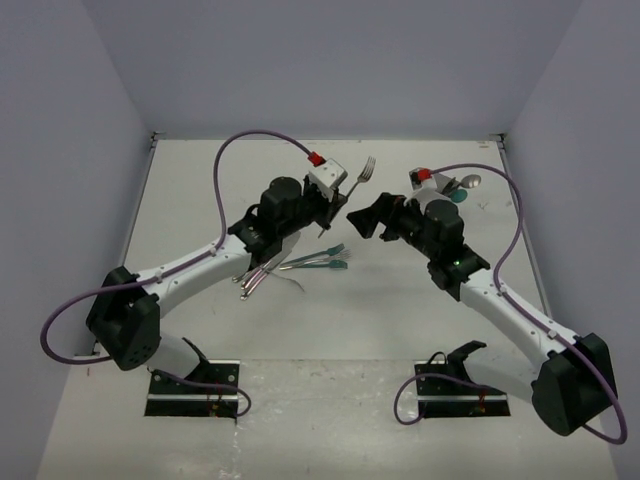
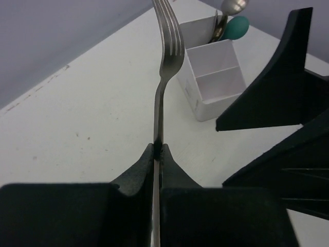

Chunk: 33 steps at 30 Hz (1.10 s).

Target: Sort the eating utensils into containers

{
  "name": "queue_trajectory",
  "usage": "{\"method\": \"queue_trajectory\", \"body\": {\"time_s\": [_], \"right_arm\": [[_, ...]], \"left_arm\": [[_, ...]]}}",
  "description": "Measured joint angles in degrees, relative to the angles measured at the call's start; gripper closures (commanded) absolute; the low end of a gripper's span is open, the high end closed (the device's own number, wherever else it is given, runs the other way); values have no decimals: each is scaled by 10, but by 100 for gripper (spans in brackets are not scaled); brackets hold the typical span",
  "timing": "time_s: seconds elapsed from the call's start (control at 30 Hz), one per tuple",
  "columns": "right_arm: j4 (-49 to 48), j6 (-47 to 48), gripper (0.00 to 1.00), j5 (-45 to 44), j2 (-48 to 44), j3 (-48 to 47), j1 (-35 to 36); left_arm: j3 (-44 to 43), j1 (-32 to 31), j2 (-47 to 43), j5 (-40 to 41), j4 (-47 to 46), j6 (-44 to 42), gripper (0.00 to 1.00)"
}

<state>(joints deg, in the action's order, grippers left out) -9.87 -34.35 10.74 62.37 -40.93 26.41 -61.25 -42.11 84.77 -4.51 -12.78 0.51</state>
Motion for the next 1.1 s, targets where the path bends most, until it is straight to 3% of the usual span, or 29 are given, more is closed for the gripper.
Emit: {"method": "queue_trajectory", "body": {"time_s": [0.17,0.23,0.53,0.57,0.6,0.63,0.67,0.73,0.77,0.87,0.9,1.1], "right_arm": [[-67,5,19,25,10,-2,11],[-85,5,30,24,10,-2,13],[-119,-3,50,3,28,-23,14],[-120,-3,58,3,34,-29,14],[-121,-3,72,3,38,-33,15],[-122,-6,72,3,41,-35,16],[-124,-7,86,4,44,-36,17],[-124,-4,100,6,48,-37,21],[-123,-1,100,5,49,-38,22],[-116,6,100,-4,49,-42,23],[-109,10,100,-17,49,-44,25],[-91,62,100,-185,39,-40,-10]], "left_arm": [[0,-10,-3,-13,14,47,100],[0,-11,-4,-15,18,60,100],[0,-22,-23,-40,19,79,100],[1,-24,-26,-45,19,78,100],[1,-31,-29,-49,19,75,100],[1,-33,-30,-52,19,74,100],[1,-38,-32,-53,19,73,100],[1,-43,-34,-53,18,73,100],[1,-44,-35,-51,19,72,100],[1,-44,-38,-49,19,64,11],[1,-44,-39,-47,19,58,0],[7,-43,-57,13,33,32,0]]}}
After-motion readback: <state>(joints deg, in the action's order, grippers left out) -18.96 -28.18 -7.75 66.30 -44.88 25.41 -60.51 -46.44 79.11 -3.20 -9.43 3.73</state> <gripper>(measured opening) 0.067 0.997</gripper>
